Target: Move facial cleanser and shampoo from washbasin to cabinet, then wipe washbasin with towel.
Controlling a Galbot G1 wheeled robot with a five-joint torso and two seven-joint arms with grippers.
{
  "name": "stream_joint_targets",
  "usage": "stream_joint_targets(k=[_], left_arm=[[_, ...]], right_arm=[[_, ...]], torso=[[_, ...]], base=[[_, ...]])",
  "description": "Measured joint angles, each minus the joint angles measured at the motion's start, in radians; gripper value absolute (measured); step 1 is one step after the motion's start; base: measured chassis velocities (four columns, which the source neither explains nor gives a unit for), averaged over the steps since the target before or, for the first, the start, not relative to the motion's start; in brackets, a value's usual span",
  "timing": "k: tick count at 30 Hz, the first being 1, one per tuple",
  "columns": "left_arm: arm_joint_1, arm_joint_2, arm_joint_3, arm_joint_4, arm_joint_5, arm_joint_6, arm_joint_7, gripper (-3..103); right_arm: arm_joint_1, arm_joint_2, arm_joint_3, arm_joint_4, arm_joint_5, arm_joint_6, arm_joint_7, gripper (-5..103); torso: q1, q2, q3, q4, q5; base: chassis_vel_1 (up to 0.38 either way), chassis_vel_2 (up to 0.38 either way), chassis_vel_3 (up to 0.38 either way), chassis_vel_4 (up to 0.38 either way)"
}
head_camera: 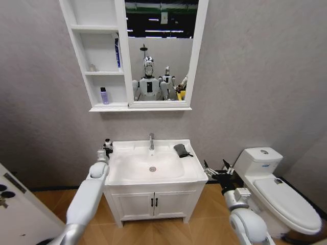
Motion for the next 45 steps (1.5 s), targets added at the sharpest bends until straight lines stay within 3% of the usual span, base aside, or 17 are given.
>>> stream_joint_targets(k=[2,3,6,10,15,25,45], left_arm=[[-0.024,0.065,0.038,-0.152,-0.142,0.108,-0.066,38],[-0.024,0.065,0.038,-0.152,-0.142,0.108,-0.066,38],[-0.115,0.136,0.091,-0.255,-0.273,0.219,-0.117,38],[-0.206,0.167,0.135,-0.257,-0.35,0.265,-0.138,38],[-0.445,0.188,0.252,-0.129,-0.476,0.344,-0.144,38],[-0.719,0.127,0.364,0.161,-0.484,0.345,-0.075,38],[-0.931,0.032,0.454,0.508,-0.401,0.257,0.027,38]], right_arm=[[0.006,0.0,-0.003,0.003,0.003,-0.005,0.001,100],[0.006,0.0,-0.003,0.003,0.003,-0.005,0.001,100],[0.002,0.0,0.0,0.012,0.006,-0.007,0.002,100],[-0.005,0.001,0.005,0.018,0.008,-0.007,0.002,100],[-0.009,0.004,0.01,0.027,0.01,-0.007,0.004,100],[-0.022,0.008,0.029,0.04,0.014,-0.003,0.007,100],[-0.033,-0.009,0.031,0.06,0.03,-0.008,0.018,100]], torso=[[0.0,0.0,0.0,0.0,0.0001],[0.0,0.0,0.0,0.0,0.0001],[0.0,0.0,0.0,-0.0002,0.0004],[0.0,0.0,0.0,-0.0002,0.0002],[0.0,0.0,0.0,-0.0003,0.0005],[0.001,0.0,0.0,-0.0003,0.0001],[0.0,0.0,0.0,-0.0002,0.0002]], base=[[0.0,0.0,0.0,0.0],[0.0,0.0,0.0,0.0],[0.0,0.0,0.0,0.0],[0.0,0.0,0.0,0.0],[0.0,0.0,0.0,0.0],[0.0,0.0,0.0,0.0],[0.0,0.0,0.0,0.0]])
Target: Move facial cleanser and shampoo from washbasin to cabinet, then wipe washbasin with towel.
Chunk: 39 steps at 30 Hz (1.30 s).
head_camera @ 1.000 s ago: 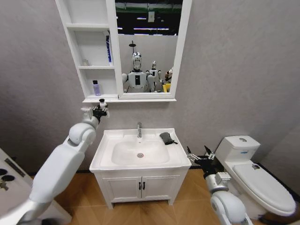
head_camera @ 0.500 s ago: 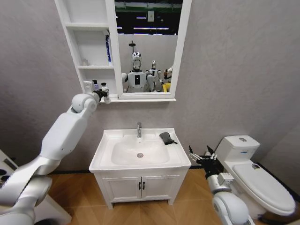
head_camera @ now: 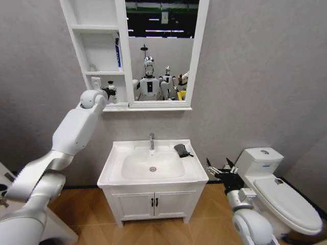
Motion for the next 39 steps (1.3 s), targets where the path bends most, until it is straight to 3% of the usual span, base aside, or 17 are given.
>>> stream_joint_targets(k=[9,21,39], left_arm=[[-0.036,-0.051,0.016,0.096,0.024,-0.023,0.022,38],[-0.068,-0.123,0.003,0.247,0.087,-0.095,0.071,38],[-0.082,-0.168,-0.012,0.323,0.147,-0.13,0.077,38]], right_arm=[[-0.002,0.009,-0.001,-0.002,-0.002,0.005,-0.001,100],[-0.003,-0.001,0.008,-0.002,0.007,0.01,-0.002,100],[-0.006,-0.008,0.014,0.0,0.015,0.01,-0.002,100]], torso=[[0.0,0.0,0.0,-0.0001,0.0001],[0.0,0.0,0.0,-0.0002,0.0002],[0.0,0.0,0.0,-0.0002,0.0001]], base=[[0.0,0.0,0.0,0.0],[0.0,0.0,0.0,0.0],[0.0,0.0,0.0,0.0]])
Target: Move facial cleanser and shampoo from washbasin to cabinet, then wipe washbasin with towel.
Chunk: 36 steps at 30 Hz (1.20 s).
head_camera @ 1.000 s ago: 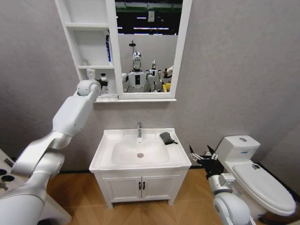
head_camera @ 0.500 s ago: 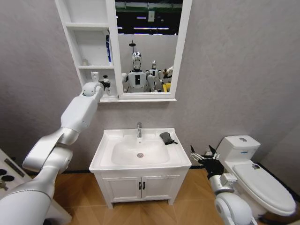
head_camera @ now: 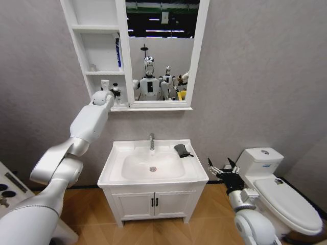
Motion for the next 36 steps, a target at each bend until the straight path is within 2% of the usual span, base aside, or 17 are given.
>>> stream_joint_targets(k=[2,7,8,10,11,14,15,18,19,22,24,25,29,30,32,33,36], left_arm=[[0.003,-0.001,-0.001,-0.001,0.006,0.0,-0.008,35],[0.012,0.003,-0.003,-0.006,0.016,0.003,-0.022,57],[0.012,0.003,-0.003,-0.006,0.016,0.003,-0.022,57],[0.01,0.0,-0.003,0.0,0.02,0.002,-0.023,67],[0.01,0.0,-0.003,0.0,0.02,0.002,-0.023,67],[0.011,-0.002,-0.01,-0.003,0.021,0.001,-0.026,84],[0.011,-0.002,-0.01,-0.003,0.021,0.001,-0.026,84],[0.028,0.013,-0.016,-0.042,0.017,0.002,-0.042,97],[0.028,0.013,-0.016,-0.042,0.017,0.002,-0.042,97],[0.056,0.04,-0.02,-0.11,-0.004,0.017,-0.066,100],[0.1,0.076,-0.032,-0.206,-0.037,0.041,-0.102,100],[0.1,0.076,-0.032,-0.206,-0.037,0.041,-0.102,100],[0.221,0.147,-0.066,-0.425,-0.104,0.088,-0.18,100],[0.221,0.147,-0.066,-0.425,-0.104,0.088,-0.18,100],[0.312,0.177,-0.099,-0.561,-0.161,0.11,-0.232,100],[0.312,0.177,-0.099,-0.561,-0.161,0.11,-0.232,100],[0.468,0.233,-0.168,-0.734,-0.176,0.114,-0.25,100]], right_arm=[[-0.003,0.0,0.003,0.001,0.001,0.0,0.0,100],[-0.006,0.0,0.006,0.001,0.002,0.003,0.0,100],[-0.006,0.0,0.006,0.001,0.002,0.003,0.0,100],[-0.004,0.001,0.003,0.001,0.002,0.003,0.0,100],[-0.004,0.001,0.003,0.001,0.002,0.003,0.0,100],[-0.004,0.003,0.001,0.001,0.002,0.004,0.0,100],[-0.004,0.003,0.001,0.001,0.002,0.004,0.0,100],[-0.006,0.001,0.005,0.001,0.002,0.006,-0.001,100],[-0.006,0.001,0.005,0.001,0.002,0.006,-0.001,100],[-0.006,-0.001,0.006,0.001,0.005,0.006,-0.001,100],[-0.005,-0.004,0.006,0.001,0.012,0.006,-0.001,100],[-0.005,-0.004,0.006,0.001,0.012,0.006,-0.001,100],[0.005,-0.012,0.004,0.0,0.021,0.001,0.002,100],[0.005,-0.012,0.004,0.0,0.021,0.001,0.002,100],[0.008,-0.013,0.001,0.001,0.029,-0.005,0.008,100],[0.008,-0.013,0.001,0.001,0.029,-0.005,0.008,100],[0.007,-0.016,0.001,0.013,0.049,-0.014,0.028,100]], torso=[[0.0,0.0,0.0,0.0,0.0002],[0.0,0.0,0.0,0.0001,-0.0002],[0.0,0.0,0.0,0.0001,-0.0002],[0.0,0.0,0.0,0.0001,-0.0002],[0.0,0.0,0.0,0.0001,-0.0002],[0.0,0.0,0.0,0.0001,-0.0001],[0.0,0.0,0.0,0.0001,-0.0001],[0.0,0.0,0.0,0.0,-0.0001],[0.0,0.0,0.0,0.0,-0.0001],[0.0,0.0,0.0,0.0,0.0001],[0.0,0.0,0.0,0.0,-0.0002],[0.0,0.0,0.0,0.0,-0.0002],[0.0,0.0,0.0,0.0001,0.0],[0.0,0.0,0.0,0.0001,0.0],[0.0,0.0,0.0,0.0001,-0.0003],[0.0,0.0,0.0,0.0001,-0.0003],[0.0,0.0,0.0,-0.0001,-0.0003]], base=[[0.0,0.0,0.0,0.0],[0.0,0.0,0.0,0.0],[0.0,0.0,0.0,0.0],[0.0,0.0,0.0,0.0],[0.0,0.0,0.0,0.0],[0.0,0.0,0.0,0.0],[0.0,0.0,0.0,0.0],[0.0,0.0,0.0,0.0],[0.0,0.0,0.0,0.0],[0.0,0.0,0.0,0.0],[0.0,0.0,0.0,0.0],[0.0,0.0,0.0,0.0],[0.0,0.0,0.0,0.0],[0.0,0.0,0.0,0.0],[0.0,0.0,0.0,0.0],[0.0,0.0,0.0,0.0],[0.0,0.0,0.0,0.0]])
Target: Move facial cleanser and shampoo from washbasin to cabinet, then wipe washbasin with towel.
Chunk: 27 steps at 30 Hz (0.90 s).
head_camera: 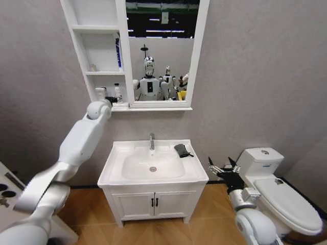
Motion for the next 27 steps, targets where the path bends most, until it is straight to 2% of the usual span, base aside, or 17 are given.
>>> stream_joint_targets(k=[1,2,5,6,9,10,11,13,14,17,21,23,25,26,27], left_arm=[[0.051,0.02,-0.026,-0.046,0.006,0.0,0.001,100],[0.051,0.02,-0.026,-0.046,0.006,0.0,0.001,100],[0.259,0.08,-0.144,-0.182,0.047,0.002,0.011,100],[0.259,0.08,-0.144,-0.182,0.047,0.002,0.011,100],[0.493,0.1,-0.26,-0.319,0.11,-0.038,0.01,100],[0.493,0.1,-0.26,-0.319,0.11,-0.038,0.01,100],[0.558,0.097,-0.295,-0.357,0.132,-0.049,0.011,100],[0.694,0.078,-0.357,-0.422,0.184,-0.077,0.028,100],[0.694,0.078,-0.357,-0.422,0.184,-0.077,0.028,100],[0.862,0.033,-0.451,-0.499,0.256,-0.127,0.05,100],[0.954,0.001,-0.506,-0.544,0.291,-0.144,0.064,100],[1.059,-0.035,-0.552,-0.597,0.345,-0.163,0.087,100],[1.102,-0.051,-0.568,-0.62,0.361,-0.167,0.093,100],[1.176,-0.075,-0.593,-0.67,0.38,-0.168,0.114,100],[1.176,-0.075,-0.593,-0.67,0.38,-0.168,0.114,100]], right_arm=[[-0.001,-0.002,0.002,0.004,0.007,-0.004,0.006,100],[-0.001,-0.002,0.002,0.004,0.007,-0.004,0.006,100],[-0.003,-0.007,0.005,0.009,0.014,-0.016,0.011,100],[-0.003,-0.007,0.005,0.009,0.014,-0.016,0.011,100],[0.0,-0.007,-0.006,0.01,0.013,-0.03,0.015,100],[0.0,-0.007,-0.006,0.01,0.013,-0.03,0.015,100],[0.001,-0.006,-0.009,0.011,0.013,-0.033,0.016,100],[0.002,-0.003,-0.013,0.014,0.009,-0.036,0.016,100],[0.002,-0.003,-0.013,0.014,0.009,-0.036,0.016,100],[-0.005,0.001,-0.01,0.022,0.006,-0.038,0.017,100],[-0.011,0.005,-0.007,0.024,0.0,-0.038,0.017,100],[-0.016,0.013,-0.008,0.03,-0.006,-0.038,0.017,100],[-0.017,0.016,-0.009,0.033,-0.008,-0.038,0.017,100],[-0.019,0.018,-0.01,0.039,-0.009,-0.038,0.017,100],[-0.019,0.018,-0.01,0.039,-0.009,-0.038,0.017,100]], torso=[[0.0,0.0,0.0,0.0001,-0.0003],[0.0,0.0,0.0,0.0001,-0.0003],[0.0,0.0,0.0,0.0003,-0.0001],[0.0,0.0,0.0,0.0003,-0.0001],[0.0,0.0,0.0,0.0003,-0.0001],[0.0,0.0,0.0,0.0003,-0.0001],[0.0,0.0,0.0,0.0003,0.0003],[0.0,0.0,0.0,0.0004,-0.0001],[0.0,0.0,0.0,0.0004,-0.0001],[0.0,0.0,0.0,0.0002,0.0001],[0.0,0.0,0.0,0.0003,0.0002],[0.0,0.0,0.0,0.0002,0.0003],[0.0,0.0,0.0,0.0001,0.0003],[0.0,0.0,0.0,0.0003,0.0],[0.0,0.0,0.0,0.0003,0.0]], base=[[0.0,0.0,0.0,0.0],[0.0,0.0,0.0,0.0],[0.0,0.0,0.0,0.0],[0.0,0.0,0.0,0.0],[0.0,0.0,0.0,0.0],[0.0,0.0,0.0,0.0],[0.0,0.0,0.0,0.0],[0.0,0.0,0.0,0.0],[0.0,0.0,0.0,0.0],[0.0,0.0,0.0,0.0],[0.0,0.0,0.0,0.0],[0.0,0.0,0.0,0.0],[0.0,0.0,0.0,0.0],[0.0,0.0,0.0,0.0],[0.0,0.0,0.0,0.0]])
